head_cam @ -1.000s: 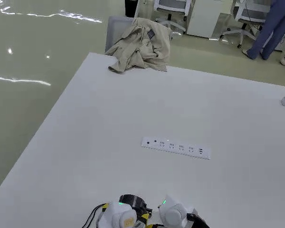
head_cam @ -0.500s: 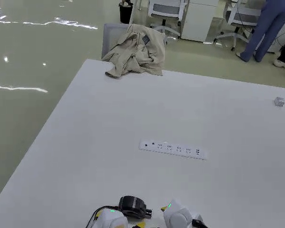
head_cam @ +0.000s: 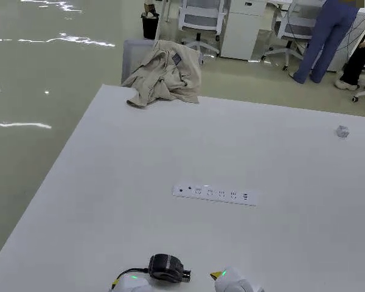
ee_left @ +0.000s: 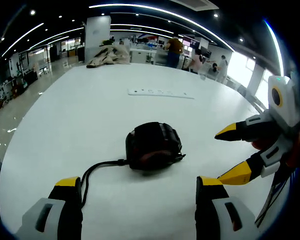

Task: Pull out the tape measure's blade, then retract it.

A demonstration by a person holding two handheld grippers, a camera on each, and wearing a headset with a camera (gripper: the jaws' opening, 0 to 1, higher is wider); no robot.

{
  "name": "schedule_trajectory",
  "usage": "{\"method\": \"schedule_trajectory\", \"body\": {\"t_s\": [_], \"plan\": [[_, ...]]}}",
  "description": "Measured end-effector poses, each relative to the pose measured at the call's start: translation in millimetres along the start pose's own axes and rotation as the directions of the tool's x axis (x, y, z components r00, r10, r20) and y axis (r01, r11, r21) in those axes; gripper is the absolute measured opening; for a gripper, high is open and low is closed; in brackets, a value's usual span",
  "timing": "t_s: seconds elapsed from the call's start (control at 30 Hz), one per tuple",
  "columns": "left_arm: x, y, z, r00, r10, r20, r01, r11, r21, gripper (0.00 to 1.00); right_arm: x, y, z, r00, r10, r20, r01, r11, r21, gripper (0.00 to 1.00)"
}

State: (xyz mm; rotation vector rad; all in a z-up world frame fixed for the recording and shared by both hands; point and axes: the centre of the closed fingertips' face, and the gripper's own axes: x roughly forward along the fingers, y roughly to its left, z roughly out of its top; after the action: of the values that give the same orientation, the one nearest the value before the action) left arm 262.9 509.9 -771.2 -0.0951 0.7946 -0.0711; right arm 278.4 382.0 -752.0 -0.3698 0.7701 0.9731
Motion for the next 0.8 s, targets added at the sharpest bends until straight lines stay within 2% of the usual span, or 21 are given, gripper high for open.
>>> {"method": "schedule_trajectory", "body": {"t_s": [0.3, 0.6, 0.8], "plan": [[-14.1, 4.6, -7.2, 1.0000, -0.008, -0.005, 0.008, 1.000, 0.016, 0.96, -16.5, 3.9, -3.0, 0.9989, -0.041, 0.024, 0.040, 0.998, 0.050, 0.63], [-25.3, 1.8, -9.2, 0.9997, -0.023, 0.002, 0.023, 0.999, 0.031, 1.00, -40.8, 0.6, -7.5, 0.9945, -0.092, 0.051, 0.086, 0.991, 0.103, 0.67], [-34.4, 0.6, -5.8, 0.9994, -0.032, 0.015, 0.031, 0.999, 0.038, 1.00, -53.8, 2.0, -10.9, 0.9907, -0.124, 0.055, 0.115, 0.983, 0.144, 0.71]]}}
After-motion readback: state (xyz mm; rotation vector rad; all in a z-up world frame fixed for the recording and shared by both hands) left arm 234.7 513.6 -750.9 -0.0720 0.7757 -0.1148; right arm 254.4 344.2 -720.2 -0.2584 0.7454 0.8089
